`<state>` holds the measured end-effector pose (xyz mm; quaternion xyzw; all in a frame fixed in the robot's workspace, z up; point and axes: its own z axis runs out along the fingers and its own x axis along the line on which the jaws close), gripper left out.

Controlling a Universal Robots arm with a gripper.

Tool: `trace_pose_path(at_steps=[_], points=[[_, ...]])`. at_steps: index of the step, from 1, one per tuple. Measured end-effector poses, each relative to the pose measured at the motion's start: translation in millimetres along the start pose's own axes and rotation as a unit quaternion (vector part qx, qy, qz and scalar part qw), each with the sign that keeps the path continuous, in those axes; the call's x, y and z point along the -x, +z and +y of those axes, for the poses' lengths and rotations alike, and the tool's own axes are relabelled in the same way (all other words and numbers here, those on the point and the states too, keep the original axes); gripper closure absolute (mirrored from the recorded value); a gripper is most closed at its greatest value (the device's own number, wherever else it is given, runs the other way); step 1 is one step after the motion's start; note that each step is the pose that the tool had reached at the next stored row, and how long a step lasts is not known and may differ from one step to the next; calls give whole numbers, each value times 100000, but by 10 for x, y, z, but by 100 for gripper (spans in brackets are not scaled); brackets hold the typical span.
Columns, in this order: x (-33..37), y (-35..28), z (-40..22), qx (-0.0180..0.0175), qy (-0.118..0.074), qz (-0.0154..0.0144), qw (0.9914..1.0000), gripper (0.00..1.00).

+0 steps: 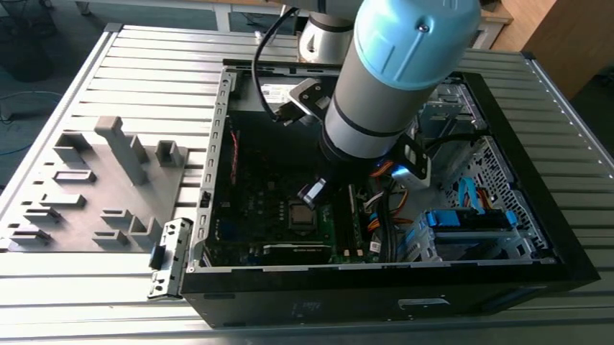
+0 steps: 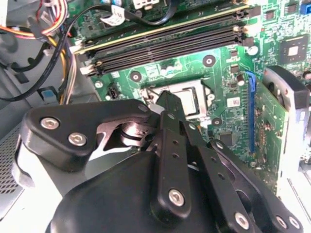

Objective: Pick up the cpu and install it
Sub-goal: 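Install the first cpu locking lever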

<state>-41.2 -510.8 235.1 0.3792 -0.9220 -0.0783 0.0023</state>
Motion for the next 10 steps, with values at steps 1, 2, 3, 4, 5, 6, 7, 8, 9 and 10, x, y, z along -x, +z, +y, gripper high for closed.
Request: trace_pose_path(at_steps=[1, 2, 3, 4, 5, 6, 7, 8, 9, 10], points=[[-1, 12, -1, -124, 9, 124, 100000, 89], [-3, 22, -2, -269, 24, 262, 99999, 89], [-4, 28, -2, -435, 41, 424, 99998, 89], [-6, 32, 0, -587, 55, 572, 99997, 89], [-9, 34, 3, -762, 67, 741, 99994, 89], [-12, 38, 5, -1008, 90, 981, 99990, 89], [-17, 43, 9, -1269, 112, 1232, 99984, 89], [-22, 47, 14, -1508, 135, 1472, 99978, 89], [-27, 51, 20, -1705, 152, 1668, 99971, 89], [-32, 58, 27, -1902, 169, 1853, 99965, 89]])
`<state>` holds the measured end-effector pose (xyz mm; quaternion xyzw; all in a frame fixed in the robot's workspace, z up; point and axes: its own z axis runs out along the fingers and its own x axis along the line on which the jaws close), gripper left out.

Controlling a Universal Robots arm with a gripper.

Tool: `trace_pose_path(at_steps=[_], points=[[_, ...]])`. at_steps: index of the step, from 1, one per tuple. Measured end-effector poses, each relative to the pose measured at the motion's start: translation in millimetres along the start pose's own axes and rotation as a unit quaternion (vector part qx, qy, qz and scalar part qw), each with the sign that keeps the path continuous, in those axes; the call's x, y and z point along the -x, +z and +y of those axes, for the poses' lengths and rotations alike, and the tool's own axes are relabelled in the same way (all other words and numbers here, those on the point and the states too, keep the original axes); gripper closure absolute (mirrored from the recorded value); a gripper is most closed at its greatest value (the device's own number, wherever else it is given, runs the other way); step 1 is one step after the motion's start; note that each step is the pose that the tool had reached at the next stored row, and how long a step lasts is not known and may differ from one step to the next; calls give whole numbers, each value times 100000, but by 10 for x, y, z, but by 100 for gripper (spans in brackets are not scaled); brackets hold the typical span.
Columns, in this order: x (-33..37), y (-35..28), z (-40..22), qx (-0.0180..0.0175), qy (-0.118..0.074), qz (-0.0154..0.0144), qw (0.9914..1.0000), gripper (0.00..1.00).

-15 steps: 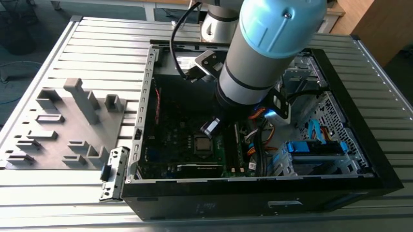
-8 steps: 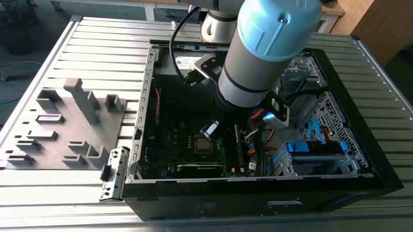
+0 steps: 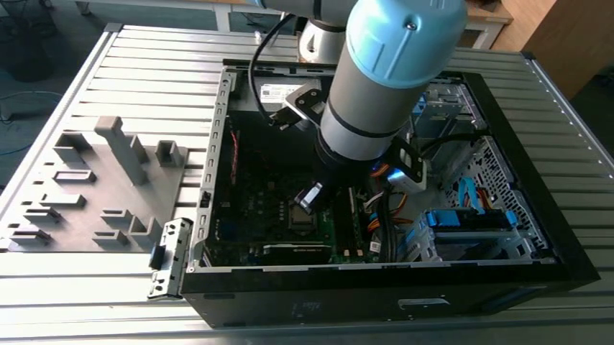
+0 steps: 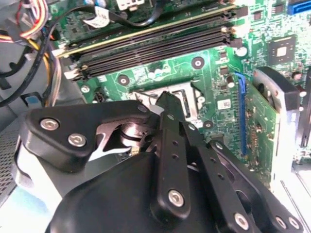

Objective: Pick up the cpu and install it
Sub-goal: 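Install the first cpu locking lever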

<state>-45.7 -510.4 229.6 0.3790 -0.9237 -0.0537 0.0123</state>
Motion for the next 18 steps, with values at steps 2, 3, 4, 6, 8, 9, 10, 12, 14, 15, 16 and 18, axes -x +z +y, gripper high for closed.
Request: trace_pose_path(at_steps=[2, 3, 4, 6, 8, 9, 10, 12, 14, 15, 16, 18], points=[[-4, 11, 10, -336, 27, 315, 99999, 89], [-4, 16, 13, -460, 39, 423, 99998, 89], [-3, 20, 16, -566, 44, 513, 99997, 89], [0, 25, 24, -706, 53, 594, 99996, 89], [4, 30, 33, -797, 47, 557, 99995, 89], [7, 32, 38, -837, 39, 510, 99995, 89], [9, 33, 42, -876, 35, 465, 99995, 89], [13, 36, 48, -958, 26, 370, 99995, 89], [12, 37, 53, -1065, 14, 264, 99994, 89], [10, 37, 55, -1126, 9, 210, 99993, 89], [9, 38, 58, -1190, 2, 147, 99993, 89], [5, 41, 62, -1318, -13, 16, 99991, 89]])
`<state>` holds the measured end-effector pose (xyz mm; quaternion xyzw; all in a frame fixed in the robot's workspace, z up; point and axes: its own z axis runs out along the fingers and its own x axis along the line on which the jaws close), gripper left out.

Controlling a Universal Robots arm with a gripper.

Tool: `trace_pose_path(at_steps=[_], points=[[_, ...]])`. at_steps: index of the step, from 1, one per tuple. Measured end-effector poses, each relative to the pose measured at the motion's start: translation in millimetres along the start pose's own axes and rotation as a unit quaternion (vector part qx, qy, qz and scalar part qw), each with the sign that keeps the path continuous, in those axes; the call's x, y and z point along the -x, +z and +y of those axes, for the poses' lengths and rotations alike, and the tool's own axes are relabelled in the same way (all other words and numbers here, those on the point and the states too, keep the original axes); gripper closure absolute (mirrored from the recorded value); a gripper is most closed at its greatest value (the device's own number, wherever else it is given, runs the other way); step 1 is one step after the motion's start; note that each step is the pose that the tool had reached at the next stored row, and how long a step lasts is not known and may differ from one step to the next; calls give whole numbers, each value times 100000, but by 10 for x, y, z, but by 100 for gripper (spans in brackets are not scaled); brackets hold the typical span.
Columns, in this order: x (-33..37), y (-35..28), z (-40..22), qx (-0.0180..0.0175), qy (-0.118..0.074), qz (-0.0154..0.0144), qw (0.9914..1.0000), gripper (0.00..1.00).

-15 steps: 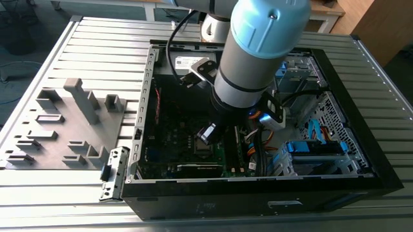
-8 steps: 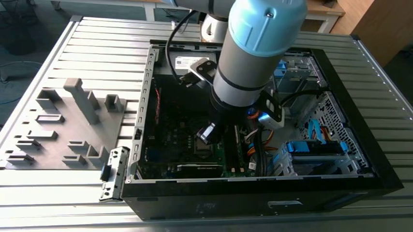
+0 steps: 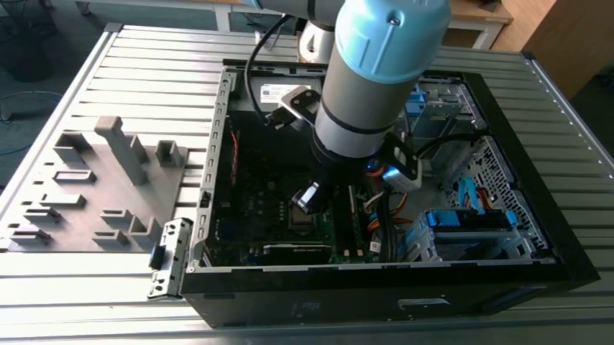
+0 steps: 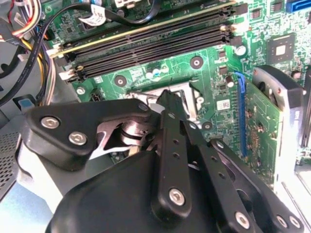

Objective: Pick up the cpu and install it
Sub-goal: 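Install the first cpu locking lever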

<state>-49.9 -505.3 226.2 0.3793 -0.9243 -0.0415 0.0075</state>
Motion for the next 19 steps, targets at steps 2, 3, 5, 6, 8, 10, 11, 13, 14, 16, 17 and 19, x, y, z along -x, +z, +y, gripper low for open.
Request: trace_pose_path(at_steps=[2, 3, 5, 6, 8, 10, 11, 13, 14, 16, 17, 19], points=[[-3, 5, 3, -106, -15, -156, 100000, 89], [-5, 9, 5, -154, -25, -245, 100000, 89], [-9, 14, 9, -240, -43, -417, 99999, 89], [-12, 16, 13, -287, -46, -502, 99998, 89], [-17, 21, 18, -363, -65, -681, 99997, 89], [-24, 26, 25, -447, -77, -853, 99995, 89], [-27, 29, 29, -494, -86, -945, 99994, 89], [-35, 34, 37, -578, -102, -1127, 99992, 89], [-39, 37, 41, -622, -111, -1211, 99991, 89], [-48, 43, 50, -732, -121, -1352, 99988, 89], [-51, 46, 53, -791, -132, -1405, 99987, 89], [-54, 53, 56, -855, -140, -1468, 99985, 89]])
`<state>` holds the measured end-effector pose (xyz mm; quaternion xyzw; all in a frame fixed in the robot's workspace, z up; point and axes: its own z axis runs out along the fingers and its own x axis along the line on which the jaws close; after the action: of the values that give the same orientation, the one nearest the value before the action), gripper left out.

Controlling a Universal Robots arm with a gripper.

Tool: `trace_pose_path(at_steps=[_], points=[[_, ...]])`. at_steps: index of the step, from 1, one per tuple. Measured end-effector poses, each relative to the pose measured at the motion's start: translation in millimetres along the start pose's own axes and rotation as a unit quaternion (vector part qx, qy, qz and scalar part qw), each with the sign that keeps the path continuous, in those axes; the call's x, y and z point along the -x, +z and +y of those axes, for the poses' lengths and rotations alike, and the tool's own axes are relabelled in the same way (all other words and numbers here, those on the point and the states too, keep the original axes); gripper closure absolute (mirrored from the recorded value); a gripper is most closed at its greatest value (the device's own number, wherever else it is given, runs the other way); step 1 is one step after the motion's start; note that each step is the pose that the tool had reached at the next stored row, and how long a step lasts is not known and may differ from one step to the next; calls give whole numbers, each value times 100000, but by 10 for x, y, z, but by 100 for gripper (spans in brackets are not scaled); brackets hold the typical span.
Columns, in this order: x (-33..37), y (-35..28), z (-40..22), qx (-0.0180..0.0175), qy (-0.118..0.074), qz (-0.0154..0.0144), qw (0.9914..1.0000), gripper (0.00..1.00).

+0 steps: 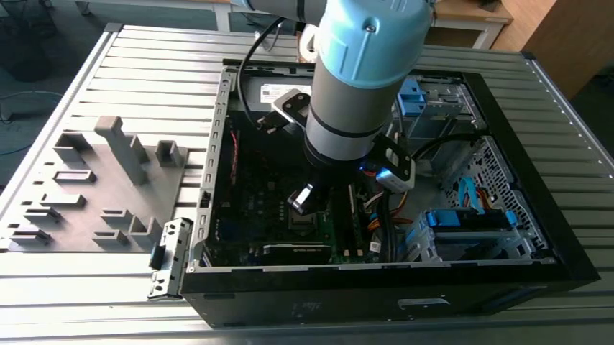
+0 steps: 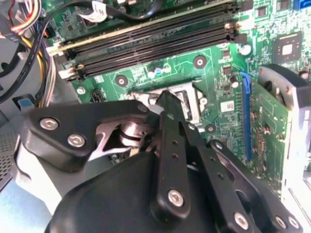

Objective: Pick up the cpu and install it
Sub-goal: 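Install the first cpu locking lever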

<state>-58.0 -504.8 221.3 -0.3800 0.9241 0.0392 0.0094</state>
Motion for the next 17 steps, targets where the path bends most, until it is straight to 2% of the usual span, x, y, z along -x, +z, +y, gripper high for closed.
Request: trace_pose_path(at_steps=[5, 13, 17], points=[[6, 23, 6, -18, 4, -6, 100000, 89], [63, 51, 63, -18, -2, -47, 100000, 89], [67, 57, 67, -27, -3, -31, 100000, 89]])
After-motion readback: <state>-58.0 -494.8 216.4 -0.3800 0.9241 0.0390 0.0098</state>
